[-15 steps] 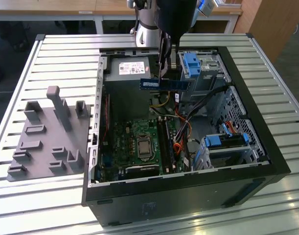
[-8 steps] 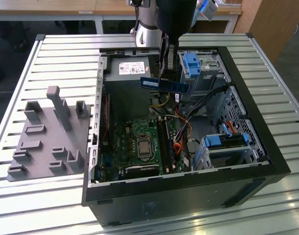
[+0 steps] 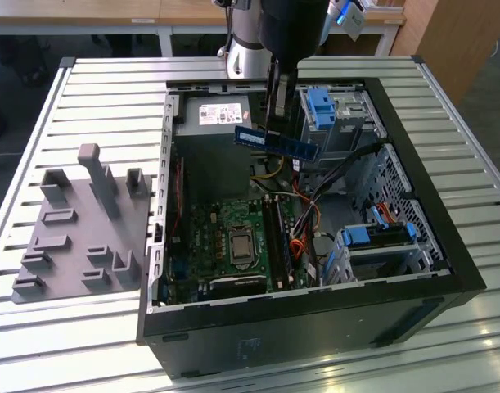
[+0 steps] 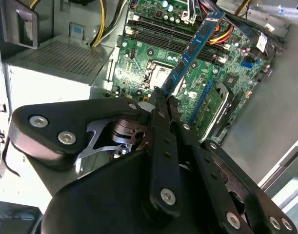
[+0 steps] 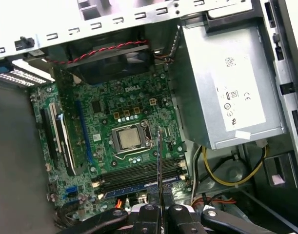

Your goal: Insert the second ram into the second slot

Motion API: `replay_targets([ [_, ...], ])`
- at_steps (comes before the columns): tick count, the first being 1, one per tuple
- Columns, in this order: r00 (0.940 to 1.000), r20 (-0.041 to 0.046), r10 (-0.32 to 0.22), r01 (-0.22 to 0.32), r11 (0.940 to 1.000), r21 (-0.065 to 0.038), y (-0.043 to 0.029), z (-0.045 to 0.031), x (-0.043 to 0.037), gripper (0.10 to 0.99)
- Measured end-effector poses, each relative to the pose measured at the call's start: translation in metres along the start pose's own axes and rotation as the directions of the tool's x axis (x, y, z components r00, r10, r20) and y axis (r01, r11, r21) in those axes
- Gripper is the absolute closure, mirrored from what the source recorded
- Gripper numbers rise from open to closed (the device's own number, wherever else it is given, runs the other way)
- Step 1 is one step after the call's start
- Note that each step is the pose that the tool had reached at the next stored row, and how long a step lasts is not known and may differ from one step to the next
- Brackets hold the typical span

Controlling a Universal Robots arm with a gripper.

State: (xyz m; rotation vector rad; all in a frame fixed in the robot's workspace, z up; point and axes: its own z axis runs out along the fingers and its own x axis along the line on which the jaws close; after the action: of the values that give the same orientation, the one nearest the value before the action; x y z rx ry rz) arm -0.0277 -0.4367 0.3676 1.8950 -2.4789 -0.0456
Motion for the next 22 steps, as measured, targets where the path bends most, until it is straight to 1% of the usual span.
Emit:
replay_targets([
  [4, 0.9988, 0.0001, 0.049, -0.049, 0.9988, 0.001, 0.0, 0.0002, 0.0, 0.949],
  [8, 0.9956, 0.0009, 0.093, -0.093, 0.9956, 0.001, 0.0, 0.0004, 0.0, 0.949],
  [19, 0.9935, 0.0011, 0.114, -0.114, 0.9935, 0.001, -0.0007, 0.0005, 0.003, 0.949],
  [22, 0.9892, 0.0015, 0.147, -0.147, 0.9892, 0.001, -0.0008, 0.0008, 0.0031, 0.949],
])
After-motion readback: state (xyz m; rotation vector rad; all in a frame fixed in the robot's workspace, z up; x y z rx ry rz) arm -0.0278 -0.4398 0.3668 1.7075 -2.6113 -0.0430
